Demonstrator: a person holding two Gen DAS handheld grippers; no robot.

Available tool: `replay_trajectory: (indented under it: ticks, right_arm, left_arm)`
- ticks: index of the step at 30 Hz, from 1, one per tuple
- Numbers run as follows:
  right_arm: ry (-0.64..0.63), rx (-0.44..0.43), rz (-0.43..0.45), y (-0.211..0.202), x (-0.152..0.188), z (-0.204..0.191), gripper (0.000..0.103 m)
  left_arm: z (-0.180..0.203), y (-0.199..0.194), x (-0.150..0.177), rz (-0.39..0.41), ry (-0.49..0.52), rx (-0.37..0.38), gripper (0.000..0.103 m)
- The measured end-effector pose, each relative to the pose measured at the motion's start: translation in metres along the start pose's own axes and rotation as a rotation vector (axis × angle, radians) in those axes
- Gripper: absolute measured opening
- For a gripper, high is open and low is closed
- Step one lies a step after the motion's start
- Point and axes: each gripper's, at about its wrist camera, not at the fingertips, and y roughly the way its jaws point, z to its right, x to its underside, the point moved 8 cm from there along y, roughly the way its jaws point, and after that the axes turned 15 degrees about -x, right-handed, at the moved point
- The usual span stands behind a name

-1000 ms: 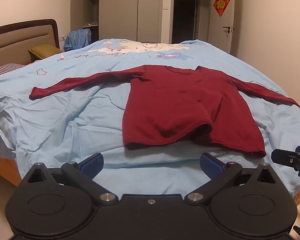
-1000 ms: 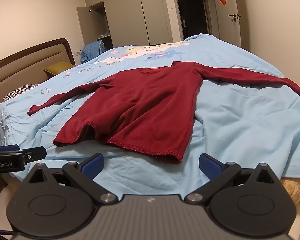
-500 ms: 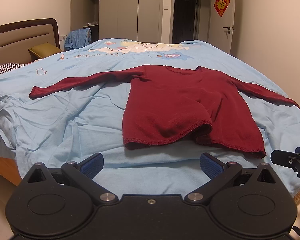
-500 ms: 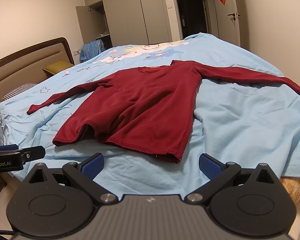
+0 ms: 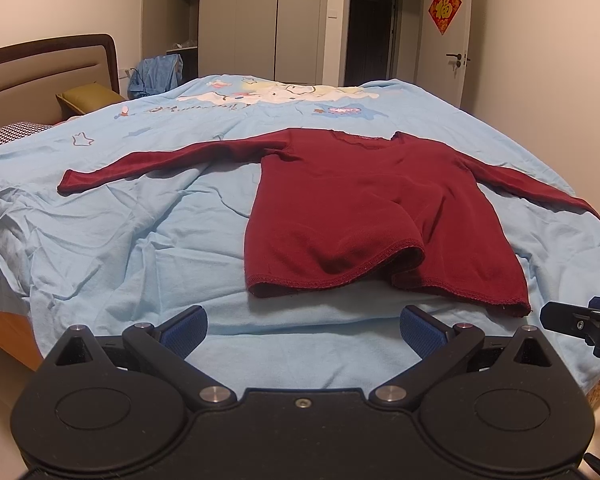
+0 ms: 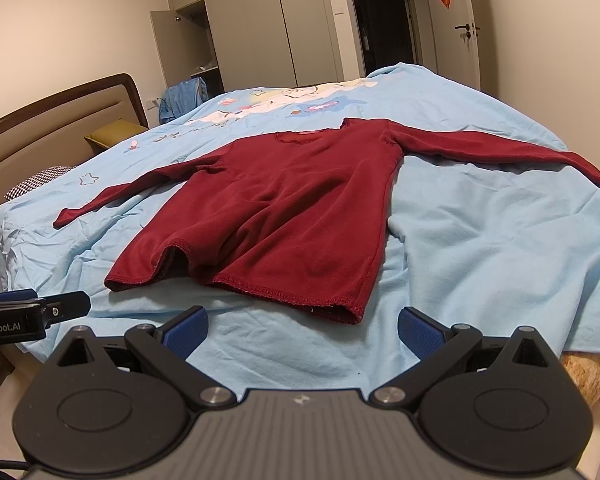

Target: Fold small clothes

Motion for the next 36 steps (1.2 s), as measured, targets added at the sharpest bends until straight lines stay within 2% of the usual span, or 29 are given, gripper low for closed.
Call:
replay_trajectory:
  ticks: [36]
  right_arm:
    - [0.014, -0.004, -0.032, 0.007, 0.002, 0.002, 0.103]
  left_arm:
    - [0.002, 0.013, 0.005, -0.048, -0.002, 0.009, 0.102]
